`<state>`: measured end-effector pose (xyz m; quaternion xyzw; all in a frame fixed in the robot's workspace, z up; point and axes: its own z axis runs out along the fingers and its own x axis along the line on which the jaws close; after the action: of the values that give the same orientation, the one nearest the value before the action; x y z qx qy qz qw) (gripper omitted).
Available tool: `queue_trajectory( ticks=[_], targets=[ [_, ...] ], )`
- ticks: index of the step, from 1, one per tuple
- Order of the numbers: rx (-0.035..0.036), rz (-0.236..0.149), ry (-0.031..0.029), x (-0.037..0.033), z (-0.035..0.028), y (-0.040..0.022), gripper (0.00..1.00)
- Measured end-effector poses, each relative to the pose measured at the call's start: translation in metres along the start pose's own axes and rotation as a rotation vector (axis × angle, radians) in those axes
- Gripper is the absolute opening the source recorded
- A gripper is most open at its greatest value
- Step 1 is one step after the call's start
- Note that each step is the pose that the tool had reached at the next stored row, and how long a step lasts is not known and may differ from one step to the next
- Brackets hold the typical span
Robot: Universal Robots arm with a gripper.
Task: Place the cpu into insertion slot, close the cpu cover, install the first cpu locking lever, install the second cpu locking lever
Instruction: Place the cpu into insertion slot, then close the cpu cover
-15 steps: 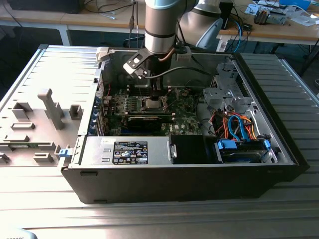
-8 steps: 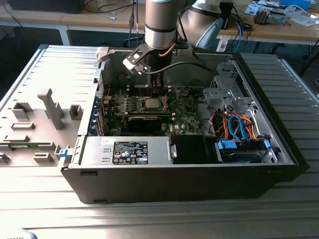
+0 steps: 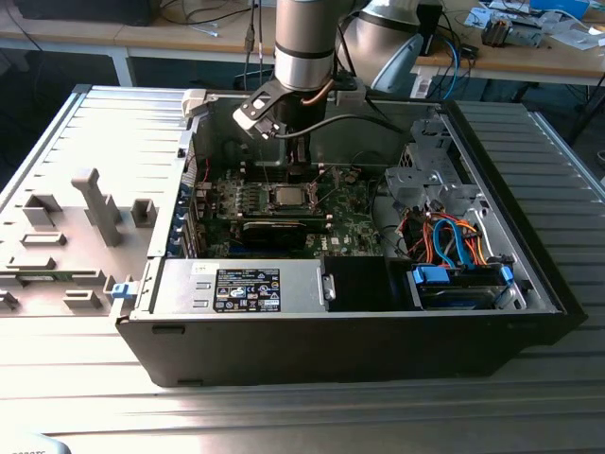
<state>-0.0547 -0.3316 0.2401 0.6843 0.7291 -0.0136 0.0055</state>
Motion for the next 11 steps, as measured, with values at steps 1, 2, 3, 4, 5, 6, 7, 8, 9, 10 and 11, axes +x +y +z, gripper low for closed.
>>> queue_trajectory(
  ticks=[1, 2, 3, 4, 5, 6, 7, 8, 9, 10, 11],
  targets=[
    [0.0, 0.0, 0.0001, 0.0, 0.0, 0.0, 0.11],
    [0.0, 0.0, 0.0, 0.0, -0.0001, 0.0, 0.11],
    [0.0001, 0.0, 0.0, 0.0, -0.0001, 0.0, 0.11],
    [0.0, 0.0, 0.0, 0.0, -0.0001, 0.0, 0.11],
    [0.0, 0.0, 0.0, 0.0, -0.0002, 0.0, 0.11],
    [0.0, 0.0, 0.0, 0.0, -0.0002, 0.0, 0.11],
    [0.0, 0.0, -0.0001, -0.0001, -0.0002, 0.0001, 0.11],
    [0.0001, 0.0, -0.0002, -0.0002, -0.0003, 0.0004, 0.11],
    [0.0001, 0.0, -0.0001, -0.0004, -0.0003, 0.0008, 0.11],
    [0.0001, 0.0, -0.0001, -0.0008, -0.0003, 0.0015, 0.11],
    [0.0, 0.0, -0.0001, -0.0013, -0.0003, 0.003, 0.11]
  ],
)
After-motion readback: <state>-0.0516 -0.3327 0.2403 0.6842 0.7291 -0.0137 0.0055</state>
